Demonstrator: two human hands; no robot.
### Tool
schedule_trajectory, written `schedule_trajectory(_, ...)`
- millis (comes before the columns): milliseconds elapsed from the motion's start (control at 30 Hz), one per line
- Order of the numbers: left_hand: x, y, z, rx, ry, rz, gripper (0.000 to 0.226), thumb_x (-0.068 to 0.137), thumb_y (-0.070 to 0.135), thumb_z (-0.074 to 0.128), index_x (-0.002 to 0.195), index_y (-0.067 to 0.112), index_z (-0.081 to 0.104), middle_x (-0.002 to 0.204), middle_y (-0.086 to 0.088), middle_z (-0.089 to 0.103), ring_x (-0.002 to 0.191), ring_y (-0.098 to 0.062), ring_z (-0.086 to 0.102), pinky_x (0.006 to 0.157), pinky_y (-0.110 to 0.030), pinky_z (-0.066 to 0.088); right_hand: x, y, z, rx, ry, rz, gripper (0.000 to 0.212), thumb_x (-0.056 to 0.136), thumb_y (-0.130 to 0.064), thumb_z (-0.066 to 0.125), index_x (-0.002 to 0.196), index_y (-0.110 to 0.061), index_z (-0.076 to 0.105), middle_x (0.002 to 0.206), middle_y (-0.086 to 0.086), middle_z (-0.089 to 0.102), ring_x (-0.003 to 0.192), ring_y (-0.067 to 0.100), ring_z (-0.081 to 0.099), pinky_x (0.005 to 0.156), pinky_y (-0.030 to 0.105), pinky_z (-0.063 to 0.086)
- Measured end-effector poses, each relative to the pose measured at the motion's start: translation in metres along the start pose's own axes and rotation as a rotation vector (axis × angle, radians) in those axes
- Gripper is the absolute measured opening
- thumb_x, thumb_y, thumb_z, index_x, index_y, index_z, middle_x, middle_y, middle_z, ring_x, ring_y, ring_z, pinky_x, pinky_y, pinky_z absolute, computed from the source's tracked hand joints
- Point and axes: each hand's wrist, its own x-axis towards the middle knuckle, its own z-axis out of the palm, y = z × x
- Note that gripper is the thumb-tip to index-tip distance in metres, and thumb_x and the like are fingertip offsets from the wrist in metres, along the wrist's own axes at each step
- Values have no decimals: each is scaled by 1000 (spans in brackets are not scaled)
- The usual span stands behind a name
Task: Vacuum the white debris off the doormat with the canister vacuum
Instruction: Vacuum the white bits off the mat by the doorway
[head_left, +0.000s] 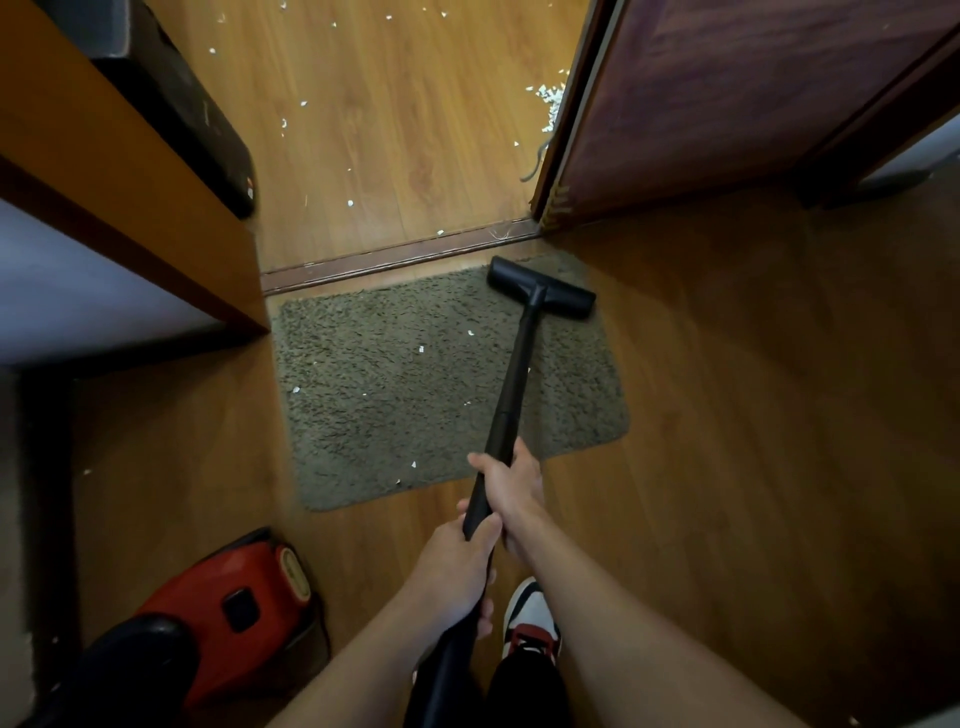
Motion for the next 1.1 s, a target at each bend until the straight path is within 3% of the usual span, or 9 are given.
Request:
schedule_trajectory(133, -20, -29, -9, 25, -26, 14, 25, 105, 38, 43, 104, 16, 55, 73, -9, 54, 37, -14, 48, 37, -23, 41, -7, 46, 16, 11, 4, 25, 80, 61, -58, 70, 136, -40, 47, 119, 4, 68, 89, 35, 75, 82, 52, 62)
schedule_trajectory(233, -35, -53, -18, 58, -32, 57, 23, 106, 34, 42, 103, 15, 55, 66, -8, 52, 33, -14, 47, 35, -23, 39, -41, 56, 22, 23, -14, 9, 57, 73, -46, 71, 127, -35, 55, 109, 4, 70, 86, 34, 75, 83, 53, 61)
schedule_trajectory(300, -43, -64, -23, 54, -44, 54, 17, 106, 33, 42, 96, 24, 52, 62, -7, 52, 35, -15, 48, 36, -25, 41, -54, 65, 25, 57, -23, 13, 45, 80, -38, 70, 123, -33, 56, 104, 4, 71, 81, 33, 75, 80, 53, 62)
schedule_trajectory(433, -52, -86, -27, 104, -30, 39, 23, 106, 35, 43, 82, 34, 46, 69, -8, 55, 39, -16, 50, 39, -24, 43, -67, 92, 33, 63, -9, 29, 47, 70, -48, 70, 114, -43, 57, 103, 1, 71, 90, 35, 74, 85, 54, 60)
schedule_trajectory(533, -46, -98, -23, 183, -43, 47, 20, 105, 39, 42, 90, 31, 53, 75, -7, 60, 47, -15, 54, 51, -27, 45, -72, 98, 25, 135, 1, 21, 37, 87, -30, 71, 121, -28, 56, 100, 12, 71, 68, 31, 75, 70, 50, 63)
schedule_trajectory(600, -40, -101, -16, 156, -79, 41, 24, 105, 39, 42, 98, 21, 57, 69, -7, 57, 43, -16, 52, 45, -26, 44, -68, 100, 14, 172, 10, 19, 30, 93, -20, 68, 120, -24, 56, 97, 17, 70, 55, 29, 72, 58, 42, 62)
schedule_trajectory(833, -23, -83, 5, 163, -89, 96, 28, 104, 34, 42, 99, 10, 54, 57, -7, 56, 38, -20, 51, 38, -25, 43, -48, 80, -7, 179, 41, 11, 31, 95, -18, 67, 123, -18, 56, 90, 16, 68, 52, 27, 70, 50, 32, 55)
schedule_trajectory(967, -6, -69, 6, 225, -55, 115, 30, 103, 37, 45, 85, 15, 56, 56, -2, 54, 41, -16, 50, 49, -27, 43, -37, 66, -11, 206, 56, 8, 33, 95, -17, 67, 126, -13, 57, 93, 19, 67, 49, 25, 69, 45, 29, 53)
schedule_trajectory(1100, -1, -64, 7, 219, -64, 121, 27, 103, 37, 46, 87, 17, 56, 61, -3, 55, 45, -16, 50, 54, -31, 43, -34, 61, -14, 179, 55, 6, 31, 96, -18, 66, 125, -16, 57, 99, 19, 69, 50, 23, 69, 46, 29, 54)
